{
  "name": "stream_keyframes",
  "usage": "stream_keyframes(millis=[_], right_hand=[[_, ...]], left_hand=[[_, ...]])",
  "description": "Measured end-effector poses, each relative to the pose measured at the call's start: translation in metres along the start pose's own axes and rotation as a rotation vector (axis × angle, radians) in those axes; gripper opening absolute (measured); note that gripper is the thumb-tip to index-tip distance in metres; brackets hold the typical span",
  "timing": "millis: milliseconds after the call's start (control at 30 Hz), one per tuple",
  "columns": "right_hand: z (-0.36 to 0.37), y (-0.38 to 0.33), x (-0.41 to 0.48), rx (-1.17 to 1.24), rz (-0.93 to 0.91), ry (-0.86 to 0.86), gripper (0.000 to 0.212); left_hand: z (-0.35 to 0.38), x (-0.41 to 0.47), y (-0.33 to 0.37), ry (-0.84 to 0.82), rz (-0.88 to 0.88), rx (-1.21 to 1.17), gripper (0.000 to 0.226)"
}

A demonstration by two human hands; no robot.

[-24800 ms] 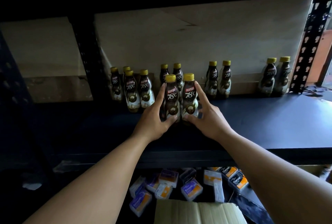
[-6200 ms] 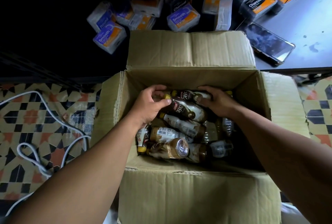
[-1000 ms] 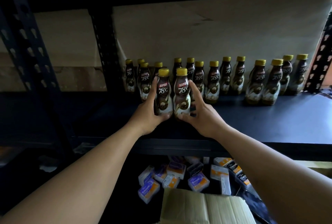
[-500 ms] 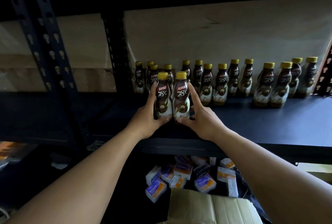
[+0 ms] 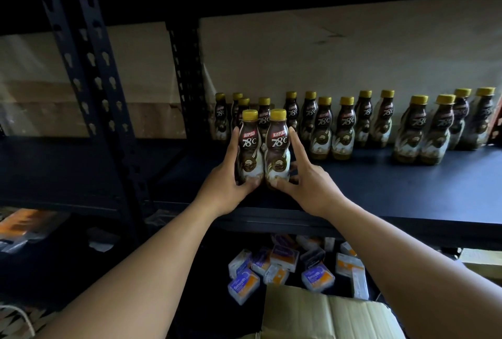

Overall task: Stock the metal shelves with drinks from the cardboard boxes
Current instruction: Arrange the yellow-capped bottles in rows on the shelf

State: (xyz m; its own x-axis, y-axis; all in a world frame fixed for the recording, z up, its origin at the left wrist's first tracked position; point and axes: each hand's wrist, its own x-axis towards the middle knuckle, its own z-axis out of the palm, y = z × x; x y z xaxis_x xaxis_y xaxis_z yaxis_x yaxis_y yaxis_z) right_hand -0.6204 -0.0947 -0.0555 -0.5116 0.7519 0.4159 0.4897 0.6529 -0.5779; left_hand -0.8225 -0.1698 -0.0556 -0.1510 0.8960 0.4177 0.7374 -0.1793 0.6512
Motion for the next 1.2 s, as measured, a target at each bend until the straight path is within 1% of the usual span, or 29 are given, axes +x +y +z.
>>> stream_keyframes(millis=[200, 300, 767, 933, 1200], right_hand=[[0.0006, -0.0009, -0.0024, 0.0, -0.016, -0.031, 0.121], [0.0003, -0.0005, -0.0026, 0.007, -0.018, -0.029, 0.121], [0.0002, -0.0015, -0.0026, 0.002, -0.069, -0.033, 0.121], [0.0005, -0.0015, -0.0026, -0.009, -0.055, -0.035, 0.118], [0.0, -0.0028, -0.0027, -0.012, -0.031, -0.046, 0.116]], left_hand=[[0.0028, -0.0015, -0.0017, 0.005, -0.011, 0.018, 0.127], [0.0024, -0.0015, -0.0016, 0.012, -0.007, 0.025, 0.129], [0.0007, -0.0029, -0.0022, 0.037, 0.029, -0.01, 0.124], [0.0009, -0.0028, -0.0034, 0.042, 0.026, -0.017, 0.117], [0.0003, -0.0012, -0.0059, 0.035, 0.018, -0.025, 0.114]])
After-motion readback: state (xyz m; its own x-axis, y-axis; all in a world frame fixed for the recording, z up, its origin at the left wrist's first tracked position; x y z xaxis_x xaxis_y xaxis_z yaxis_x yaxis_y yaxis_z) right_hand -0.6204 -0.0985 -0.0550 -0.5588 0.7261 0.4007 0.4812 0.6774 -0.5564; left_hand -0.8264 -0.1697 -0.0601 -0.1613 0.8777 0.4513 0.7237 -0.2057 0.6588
